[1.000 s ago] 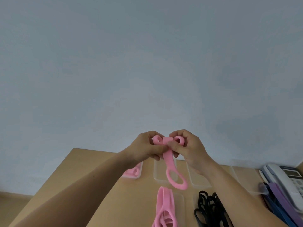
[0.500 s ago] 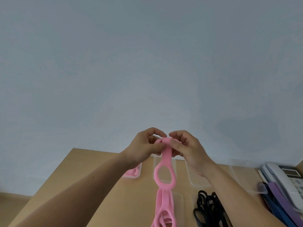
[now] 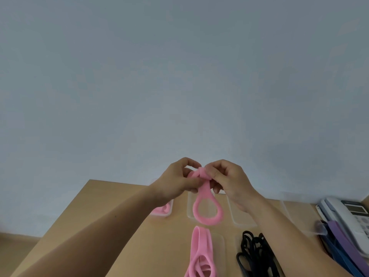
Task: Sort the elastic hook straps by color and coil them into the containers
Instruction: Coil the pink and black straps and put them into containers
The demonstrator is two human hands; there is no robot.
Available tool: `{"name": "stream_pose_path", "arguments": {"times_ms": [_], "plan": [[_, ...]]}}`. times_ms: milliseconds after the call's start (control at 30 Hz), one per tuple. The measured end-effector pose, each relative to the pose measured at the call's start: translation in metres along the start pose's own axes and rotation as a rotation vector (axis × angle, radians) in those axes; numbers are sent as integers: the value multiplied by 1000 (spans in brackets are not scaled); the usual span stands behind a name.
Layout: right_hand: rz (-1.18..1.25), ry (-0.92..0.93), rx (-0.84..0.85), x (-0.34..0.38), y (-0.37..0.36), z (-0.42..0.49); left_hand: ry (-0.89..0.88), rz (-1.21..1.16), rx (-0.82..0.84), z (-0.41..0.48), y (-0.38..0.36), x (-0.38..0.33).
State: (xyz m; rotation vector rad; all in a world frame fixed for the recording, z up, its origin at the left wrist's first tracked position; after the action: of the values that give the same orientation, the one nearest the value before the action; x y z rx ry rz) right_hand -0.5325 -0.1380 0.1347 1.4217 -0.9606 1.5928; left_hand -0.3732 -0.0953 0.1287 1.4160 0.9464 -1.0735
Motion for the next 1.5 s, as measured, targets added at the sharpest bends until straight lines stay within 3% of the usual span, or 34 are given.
{"name": "stream_pose_path", "arguments": {"times_ms": [267,467,700,833,1167,1333,1500], "plan": [[-10,-41,13,-3,-6,-5,136,-206,102,-4,1,2],[-6,6,54,-1,-8,-7,116,-261,77,-2,3,3],[104,-79,55,-7,-3,-3,-54,-19,-10,-2,5,-8],[-34,-156,66,-9,-4,-2,-107,133,-21,-3,2,-8],[-91,-108,28,-7,-4,1,-43,116,-106,3,9,2],[-66,-106,18,-7,-3,0,9,147,-57,2,10,3],[-23,-72,36,-7,-7,-2,43,101,95,-2,6,4]]}}
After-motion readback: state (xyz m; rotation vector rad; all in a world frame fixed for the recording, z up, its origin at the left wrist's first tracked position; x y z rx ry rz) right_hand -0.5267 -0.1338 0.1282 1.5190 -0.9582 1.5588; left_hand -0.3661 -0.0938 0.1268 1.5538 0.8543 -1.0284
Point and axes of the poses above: each hand's wrist, its own z-axis towards the middle knuckle, its own y-axis out of the back of the hand, x = y × z, the point moved 5 cm from there along z, towards the middle knuckle, and after that the axes turned 9 degrees about z, right-handed, at the moved point
